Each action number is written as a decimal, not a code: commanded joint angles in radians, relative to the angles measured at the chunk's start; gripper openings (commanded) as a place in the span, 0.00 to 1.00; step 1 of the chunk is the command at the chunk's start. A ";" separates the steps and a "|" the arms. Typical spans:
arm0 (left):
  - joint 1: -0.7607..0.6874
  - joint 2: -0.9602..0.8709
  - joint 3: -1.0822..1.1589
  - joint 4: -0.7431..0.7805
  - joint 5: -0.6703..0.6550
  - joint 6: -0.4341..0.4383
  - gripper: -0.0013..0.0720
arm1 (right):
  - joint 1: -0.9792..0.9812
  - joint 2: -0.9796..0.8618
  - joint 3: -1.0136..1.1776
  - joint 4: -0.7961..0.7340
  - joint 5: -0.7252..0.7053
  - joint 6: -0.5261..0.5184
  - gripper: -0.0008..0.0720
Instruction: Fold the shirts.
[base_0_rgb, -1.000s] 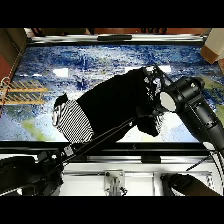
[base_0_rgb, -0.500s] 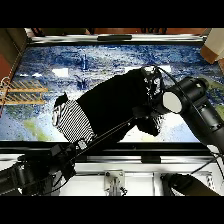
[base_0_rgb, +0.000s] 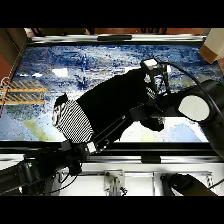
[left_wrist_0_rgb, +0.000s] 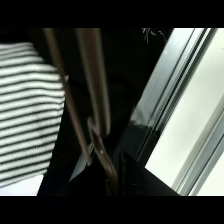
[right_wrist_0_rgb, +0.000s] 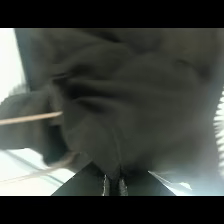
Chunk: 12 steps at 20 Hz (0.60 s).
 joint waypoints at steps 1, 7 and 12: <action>0.003 -0.048 0.007 0.002 0.025 0.088 0.08 | 0.001 0.008 0.030 0.107 -0.014 -0.072 0.11; 0.027 -0.072 0.008 -0.004 0.143 0.066 0.08 | 0.000 0.008 0.071 0.142 0.009 -0.073 0.10; 0.024 -0.040 0.008 -0.013 0.019 0.222 0.08 | 0.000 0.008 0.071 0.120 0.080 -0.068 0.10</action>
